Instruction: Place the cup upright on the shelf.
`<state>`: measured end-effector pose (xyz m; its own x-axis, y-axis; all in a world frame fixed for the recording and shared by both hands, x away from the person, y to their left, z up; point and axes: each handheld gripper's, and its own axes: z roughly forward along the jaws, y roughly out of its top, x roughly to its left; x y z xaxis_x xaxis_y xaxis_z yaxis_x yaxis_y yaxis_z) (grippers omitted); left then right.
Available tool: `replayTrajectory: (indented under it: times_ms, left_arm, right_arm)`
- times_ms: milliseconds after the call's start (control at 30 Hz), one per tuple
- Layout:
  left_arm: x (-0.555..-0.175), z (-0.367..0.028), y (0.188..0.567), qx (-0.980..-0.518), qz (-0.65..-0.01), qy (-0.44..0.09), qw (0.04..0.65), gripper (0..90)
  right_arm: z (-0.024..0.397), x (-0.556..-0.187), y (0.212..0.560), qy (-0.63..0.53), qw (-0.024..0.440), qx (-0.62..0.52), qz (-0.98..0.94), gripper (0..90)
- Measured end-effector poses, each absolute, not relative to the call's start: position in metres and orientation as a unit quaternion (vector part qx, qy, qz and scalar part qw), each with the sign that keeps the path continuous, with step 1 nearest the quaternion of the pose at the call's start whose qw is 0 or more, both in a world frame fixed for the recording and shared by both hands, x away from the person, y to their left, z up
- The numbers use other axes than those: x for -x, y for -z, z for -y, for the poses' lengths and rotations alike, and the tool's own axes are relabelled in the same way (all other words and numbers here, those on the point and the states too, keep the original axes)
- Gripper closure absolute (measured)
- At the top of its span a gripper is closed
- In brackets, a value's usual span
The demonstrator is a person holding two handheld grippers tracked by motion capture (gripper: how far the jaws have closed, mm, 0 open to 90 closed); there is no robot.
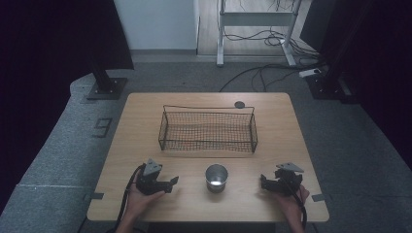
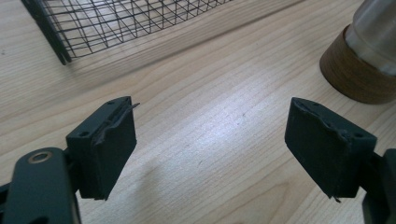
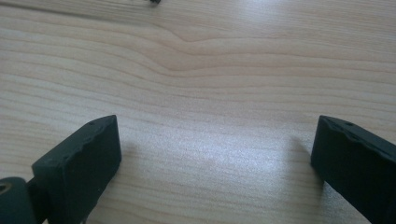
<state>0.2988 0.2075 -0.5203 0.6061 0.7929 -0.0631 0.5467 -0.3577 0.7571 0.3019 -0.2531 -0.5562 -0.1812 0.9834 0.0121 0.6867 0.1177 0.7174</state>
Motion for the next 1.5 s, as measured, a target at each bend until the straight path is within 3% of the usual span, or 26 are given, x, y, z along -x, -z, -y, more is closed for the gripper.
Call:
replayTrajectory:
  times_ms: [167,300,1133,1500]
  left_arm:
    - [-0.3,-0.213,0.519,-0.804,-0.421,-0.161,0.387,16.6]
    - [-0.3,-0.214,0.52,-0.806,-0.421,-0.158,0.384,16.6]
    - [-0.297,-0.231,0.515,-0.785,-0.448,-0.158,0.397,17.6]
    - [-0.291,-0.232,0.495,-0.765,-0.433,-0.149,0.453,20.3]
  right_arm:
    - [0.254,-0.302,0.556,-0.304,0.244,-0.59,-0.707,1.8]
    - [0.256,-0.3,0.556,-0.308,0.252,-0.599,-0.695,8.2]
    - [0.257,-0.297,0.556,-0.308,0.254,-0.596,-0.697,8.9]
    - [0.258,-0.296,0.556,-0.308,0.256,-0.598,-0.694,10.2]
